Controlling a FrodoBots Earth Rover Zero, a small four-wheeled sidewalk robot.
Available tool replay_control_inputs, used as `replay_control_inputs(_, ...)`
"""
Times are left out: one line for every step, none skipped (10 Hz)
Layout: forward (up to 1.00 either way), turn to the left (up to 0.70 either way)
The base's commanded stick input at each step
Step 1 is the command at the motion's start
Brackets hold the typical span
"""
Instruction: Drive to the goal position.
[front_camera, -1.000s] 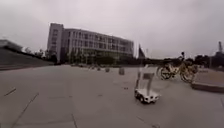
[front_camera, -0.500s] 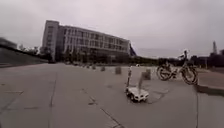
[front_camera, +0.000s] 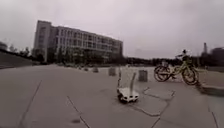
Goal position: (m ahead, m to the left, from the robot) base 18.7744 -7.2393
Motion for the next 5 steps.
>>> replay_control_inputs(1.00, 0.00)
replay_control_inputs(1.00, -0.12)
replay_control_inputs(1.00, -0.27)
replay_control_inputs(1.00, -0.27)
replay_control_inputs(1.00, -0.27)
